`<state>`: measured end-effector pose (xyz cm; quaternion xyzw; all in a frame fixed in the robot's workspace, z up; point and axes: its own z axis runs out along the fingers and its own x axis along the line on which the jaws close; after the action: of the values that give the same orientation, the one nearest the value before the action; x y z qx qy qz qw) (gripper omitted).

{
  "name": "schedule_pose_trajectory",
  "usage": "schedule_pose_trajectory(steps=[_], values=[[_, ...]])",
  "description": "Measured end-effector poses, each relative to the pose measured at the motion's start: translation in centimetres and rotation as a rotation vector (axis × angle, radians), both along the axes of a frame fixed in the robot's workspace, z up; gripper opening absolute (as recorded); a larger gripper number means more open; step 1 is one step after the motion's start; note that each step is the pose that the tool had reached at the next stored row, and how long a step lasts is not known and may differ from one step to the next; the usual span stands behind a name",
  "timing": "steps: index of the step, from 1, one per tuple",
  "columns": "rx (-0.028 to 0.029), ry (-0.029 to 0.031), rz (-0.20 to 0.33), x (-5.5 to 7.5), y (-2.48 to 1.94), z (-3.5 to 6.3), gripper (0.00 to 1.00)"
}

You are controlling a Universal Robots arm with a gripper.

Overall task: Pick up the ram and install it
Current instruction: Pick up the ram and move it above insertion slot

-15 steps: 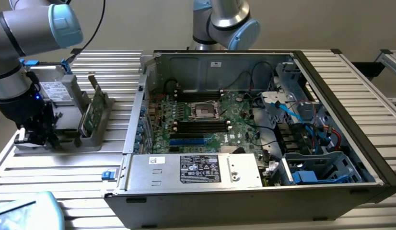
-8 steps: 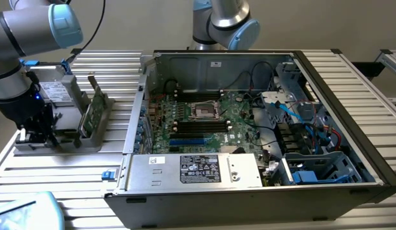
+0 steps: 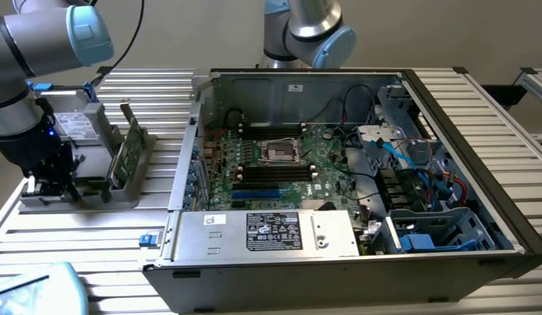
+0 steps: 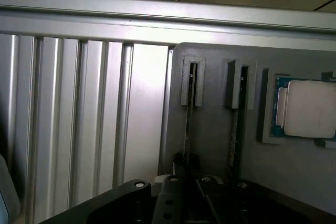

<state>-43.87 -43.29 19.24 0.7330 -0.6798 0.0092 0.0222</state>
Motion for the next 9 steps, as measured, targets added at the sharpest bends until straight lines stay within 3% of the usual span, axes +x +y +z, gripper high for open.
schedule_pose_trajectory(steps=[9], values=[[0.0004,0.0000,0.000,0.04,0.00,0.14,0.14]])
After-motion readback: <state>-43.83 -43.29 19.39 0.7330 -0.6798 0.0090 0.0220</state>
